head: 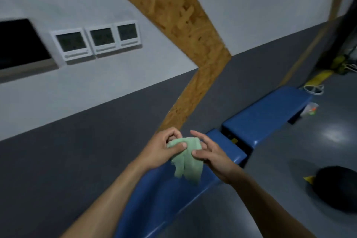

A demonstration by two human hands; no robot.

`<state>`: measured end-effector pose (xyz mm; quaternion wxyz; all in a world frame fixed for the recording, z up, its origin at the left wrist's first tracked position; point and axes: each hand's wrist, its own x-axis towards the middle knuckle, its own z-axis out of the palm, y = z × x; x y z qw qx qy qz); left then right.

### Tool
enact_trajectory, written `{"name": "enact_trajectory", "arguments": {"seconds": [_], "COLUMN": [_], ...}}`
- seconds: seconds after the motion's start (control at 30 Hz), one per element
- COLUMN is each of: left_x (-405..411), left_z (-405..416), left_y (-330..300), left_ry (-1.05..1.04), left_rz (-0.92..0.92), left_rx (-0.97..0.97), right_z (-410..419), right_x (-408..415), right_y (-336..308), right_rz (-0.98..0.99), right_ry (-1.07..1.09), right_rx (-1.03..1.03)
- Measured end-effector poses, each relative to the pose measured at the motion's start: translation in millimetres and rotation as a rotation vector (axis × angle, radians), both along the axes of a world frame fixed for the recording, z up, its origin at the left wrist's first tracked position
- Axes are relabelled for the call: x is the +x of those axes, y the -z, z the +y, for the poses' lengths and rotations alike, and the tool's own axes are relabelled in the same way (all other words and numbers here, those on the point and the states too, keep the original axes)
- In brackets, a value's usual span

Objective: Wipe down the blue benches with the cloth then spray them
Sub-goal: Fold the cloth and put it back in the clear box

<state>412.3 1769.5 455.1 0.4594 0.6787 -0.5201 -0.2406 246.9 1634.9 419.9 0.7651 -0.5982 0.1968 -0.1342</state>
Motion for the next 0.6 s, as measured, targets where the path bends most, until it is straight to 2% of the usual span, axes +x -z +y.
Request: {"name": "enact_trajectory", "arguments": {"seconds": [0.13, 0.3, 0.47, 0.6], "left_x": [-54.8, -120.4, -165.3, -178.3], "left_z": [-115.1, -235.2, -328.2, -393.3], "left_y": [-4.8, -6.6, -7.9, -0.4], "left_ry": [0.097, 0.152, 0.231, 0.348], "left_rz": [-0.003, -0.025, 0.061, 0.137], "left_rx": [0.004, 0.031, 0.083, 0.196], "right_z": [-109.9, -224.5, -305.2, -364.3], "right_x": [-82.1, -173.0, -218.2, -225.3], "right_y": [0.2, -2.1, -11.2, -9.8], "right_rz": [0.057, 0.163, 0.073, 0.148], "right_ry": [0.139, 0.247, 0.422, 0.540], "right_rx": [-0.080, -0.325, -0.299, -0.411]}}
